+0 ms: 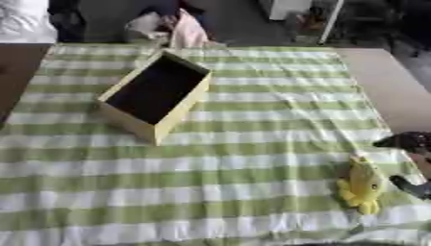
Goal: Pick up objects on the table and place them in the box.
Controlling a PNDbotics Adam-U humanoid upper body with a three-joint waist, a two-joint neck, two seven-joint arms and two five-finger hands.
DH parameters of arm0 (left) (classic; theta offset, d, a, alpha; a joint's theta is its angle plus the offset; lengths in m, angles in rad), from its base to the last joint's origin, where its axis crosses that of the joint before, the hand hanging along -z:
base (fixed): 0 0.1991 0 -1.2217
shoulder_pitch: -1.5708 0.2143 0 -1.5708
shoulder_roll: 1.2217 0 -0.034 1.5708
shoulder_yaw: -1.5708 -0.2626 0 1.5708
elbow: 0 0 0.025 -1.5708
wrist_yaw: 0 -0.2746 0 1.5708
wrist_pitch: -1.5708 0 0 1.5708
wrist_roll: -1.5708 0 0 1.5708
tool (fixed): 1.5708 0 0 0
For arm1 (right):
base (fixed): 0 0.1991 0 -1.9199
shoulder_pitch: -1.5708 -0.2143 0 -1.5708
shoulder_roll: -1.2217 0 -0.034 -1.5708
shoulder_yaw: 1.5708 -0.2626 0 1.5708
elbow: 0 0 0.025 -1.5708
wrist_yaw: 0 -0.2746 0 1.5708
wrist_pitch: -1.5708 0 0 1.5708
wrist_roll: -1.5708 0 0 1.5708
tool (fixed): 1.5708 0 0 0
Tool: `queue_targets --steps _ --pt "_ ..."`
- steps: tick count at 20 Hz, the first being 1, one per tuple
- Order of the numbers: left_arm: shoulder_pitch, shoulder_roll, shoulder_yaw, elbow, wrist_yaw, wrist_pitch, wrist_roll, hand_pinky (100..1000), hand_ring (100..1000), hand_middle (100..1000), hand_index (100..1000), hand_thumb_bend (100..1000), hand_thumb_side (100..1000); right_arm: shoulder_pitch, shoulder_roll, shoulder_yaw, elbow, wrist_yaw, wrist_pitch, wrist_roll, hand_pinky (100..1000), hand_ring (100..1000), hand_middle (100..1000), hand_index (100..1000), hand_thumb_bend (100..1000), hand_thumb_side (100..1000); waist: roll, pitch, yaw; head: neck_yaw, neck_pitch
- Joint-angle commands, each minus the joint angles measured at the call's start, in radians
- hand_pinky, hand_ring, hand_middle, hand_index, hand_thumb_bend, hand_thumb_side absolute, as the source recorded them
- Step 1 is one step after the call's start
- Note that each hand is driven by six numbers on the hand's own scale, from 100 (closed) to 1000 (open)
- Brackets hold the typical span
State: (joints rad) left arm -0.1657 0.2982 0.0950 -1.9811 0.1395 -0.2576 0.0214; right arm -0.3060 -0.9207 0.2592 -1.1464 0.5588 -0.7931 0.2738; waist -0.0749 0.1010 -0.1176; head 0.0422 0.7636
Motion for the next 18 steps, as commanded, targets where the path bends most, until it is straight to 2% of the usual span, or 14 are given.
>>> queue_targets --steps 1,4,7,18 --pt "-0.004 0.022 0.0 -0.019 0.0 0.004 -0.002 458 1000 919 693 100 743 -0.002 -0.034 0.0 -0.009 -0.027 -0.01 0.003 935 873 888 1000 115 506 0.001 -0.011 -0.003 0.002 0.006" --pt "-0.003 0.02 0.0 -0.019 0.001 0.005 -0.004 458 1000 919 693 100 744 -0.008 -0.018 0.0 -0.015 -0.043 -0.004 0.021 936 876 895 1000 109 493 0.003 -0.011 -0.001 -0.001 0.006" --pt "-0.004 0.02 0.0 -0.019 0.002 0.005 -0.004 458 1000 920 693 100 745 -0.018 -0.009 0.001 -0.019 -0.044 0.002 0.038 940 877 896 1000 115 542 0.004 -0.009 0.002 -0.003 0.006" --pt "-0.008 0.019 0.001 -0.019 0.003 0.006 -0.005 457 1000 923 693 100 746 -0.031 0.005 -0.003 -0.02 0.022 0.005 0.045 953 879 912 1000 144 565 0.01 0.001 0.008 -0.007 0.006"
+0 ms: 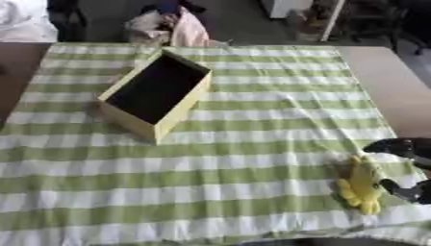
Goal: Pick up objects on the table and place them in the box.
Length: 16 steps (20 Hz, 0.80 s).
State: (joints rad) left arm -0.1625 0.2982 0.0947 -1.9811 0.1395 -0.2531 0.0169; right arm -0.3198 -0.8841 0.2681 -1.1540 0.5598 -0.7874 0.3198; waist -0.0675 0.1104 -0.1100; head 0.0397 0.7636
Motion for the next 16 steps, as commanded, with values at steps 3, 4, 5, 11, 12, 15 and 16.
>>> queue_targets --steps 3,4,5,11,12,15,16 --pt "-0.013 0.018 0.002 -0.019 0.003 0.001 0.0 456 1000 924 693 100 746 -0.018 -0.033 -0.01 -0.008 0.042 -0.002 0.004 960 882 917 1000 149 603 0.003 -0.006 0.001 -0.003 0.006" --pt "-0.013 0.018 0.001 -0.019 0.003 0.001 -0.001 456 1000 924 693 100 746 -0.018 -0.034 -0.01 -0.006 0.049 -0.001 0.006 963 883 919 1000 158 656 0.003 -0.006 0.001 -0.002 0.006" --pt "-0.013 0.018 0.001 -0.019 0.003 0.001 -0.001 456 1000 924 692 100 746 -0.018 -0.034 -0.011 -0.004 0.055 -0.001 0.008 960 881 919 1000 162 690 0.003 -0.006 0.001 -0.001 0.006" --pt "-0.012 0.017 0.001 -0.019 0.004 0.002 -0.003 456 1000 925 692 100 746 -0.025 -0.03 -0.009 0.003 0.068 -0.007 0.02 954 874 914 1000 173 743 0.002 -0.006 0.004 -0.004 0.006" --pt "-0.012 0.017 0.002 -0.019 0.004 0.002 -0.003 456 1000 926 692 100 746 -0.027 -0.029 -0.008 0.005 0.07 -0.008 0.025 951 871 913 1000 172 750 0.002 -0.005 0.005 -0.005 0.006" --pt "-0.011 0.016 0.001 -0.019 0.005 0.003 -0.004 456 1000 927 692 100 747 -0.031 -0.023 -0.003 0.009 0.069 -0.013 0.045 942 867 913 1000 168 773 0.002 -0.003 0.006 -0.006 0.006" --pt "-0.011 0.016 0.002 -0.019 0.005 0.003 -0.004 456 1000 927 692 100 747 -0.034 -0.019 -0.001 0.01 0.068 -0.014 0.053 939 865 912 1000 168 777 0.002 -0.003 0.006 -0.007 0.006"
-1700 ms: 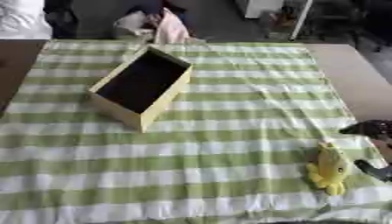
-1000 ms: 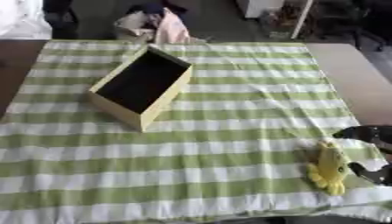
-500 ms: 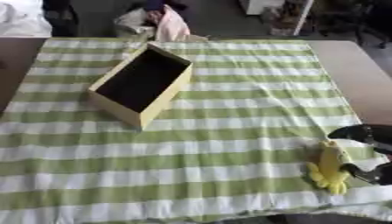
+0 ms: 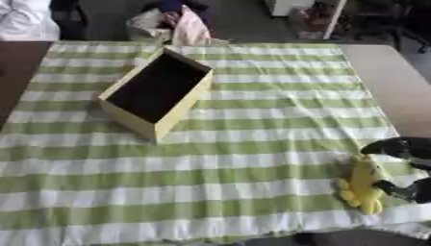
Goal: Pick up objects on the table and place them in the box.
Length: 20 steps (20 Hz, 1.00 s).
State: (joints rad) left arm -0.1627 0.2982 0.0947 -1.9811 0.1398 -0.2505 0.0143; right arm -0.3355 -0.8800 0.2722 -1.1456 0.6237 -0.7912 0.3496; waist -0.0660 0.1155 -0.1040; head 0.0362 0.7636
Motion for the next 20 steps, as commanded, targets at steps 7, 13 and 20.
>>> queue_targets --steps 7,13,20 --pt "-0.012 0.015 0.001 -0.019 0.007 0.001 -0.002 455 1000 928 692 100 748 -0.043 -0.006 0.012 0.012 -0.018 -0.014 0.083 932 866 918 1000 180 852 0.003 -0.004 0.004 -0.008 0.006" --pt "-0.013 0.014 0.003 -0.019 0.008 0.001 -0.002 454 1000 929 691 100 749 -0.059 0.004 0.015 0.016 -0.02 -0.007 0.129 908 844 899 1000 219 940 0.005 0.0 0.006 -0.009 0.006" --pt "-0.014 0.015 0.005 -0.019 0.008 0.001 -0.003 454 1000 929 690 100 747 -0.049 -0.003 0.014 0.038 -0.019 0.002 0.168 832 789 837 1000 215 912 0.006 0.004 0.006 -0.009 0.006"
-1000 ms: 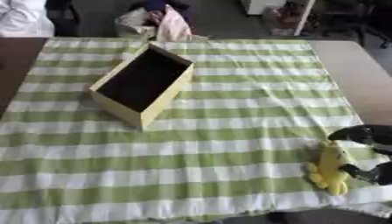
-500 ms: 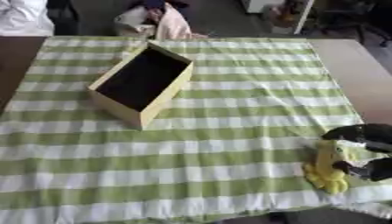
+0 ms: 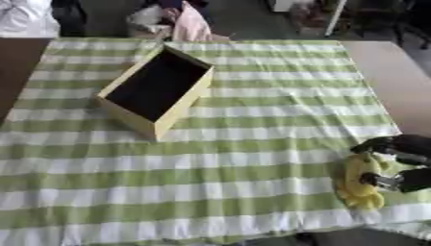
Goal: Pick up objects on the table and place them in the box.
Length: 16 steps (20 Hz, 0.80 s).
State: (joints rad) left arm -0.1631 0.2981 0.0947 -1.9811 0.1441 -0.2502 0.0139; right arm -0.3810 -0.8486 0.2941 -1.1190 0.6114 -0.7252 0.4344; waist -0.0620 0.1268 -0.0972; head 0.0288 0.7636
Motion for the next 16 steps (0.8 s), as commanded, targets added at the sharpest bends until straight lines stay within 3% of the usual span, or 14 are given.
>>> queue_targets --steps 1,11,16 --pt "-0.013 0.015 0.005 -0.019 0.004 0.0 -0.002 454 1000 930 690 100 748 -0.001 -0.038 -0.009 0.015 -0.012 -0.062 0.091 816 780 837 1000 203 894 0.002 -0.008 -0.001 -0.003 0.006" --pt "-0.012 0.015 0.006 -0.019 0.003 0.0 -0.002 455 1000 931 689 100 746 0.03 -0.052 -0.026 0.019 -0.06 -0.038 0.14 769 743 817 1000 188 850 0.002 -0.007 -0.005 -0.001 0.006" --pt "-0.014 0.014 0.006 -0.019 0.003 -0.001 -0.002 455 1000 931 688 100 746 0.031 -0.042 -0.028 0.009 -0.069 -0.028 0.144 697 690 726 1000 180 825 0.005 -0.005 -0.006 -0.003 0.006"
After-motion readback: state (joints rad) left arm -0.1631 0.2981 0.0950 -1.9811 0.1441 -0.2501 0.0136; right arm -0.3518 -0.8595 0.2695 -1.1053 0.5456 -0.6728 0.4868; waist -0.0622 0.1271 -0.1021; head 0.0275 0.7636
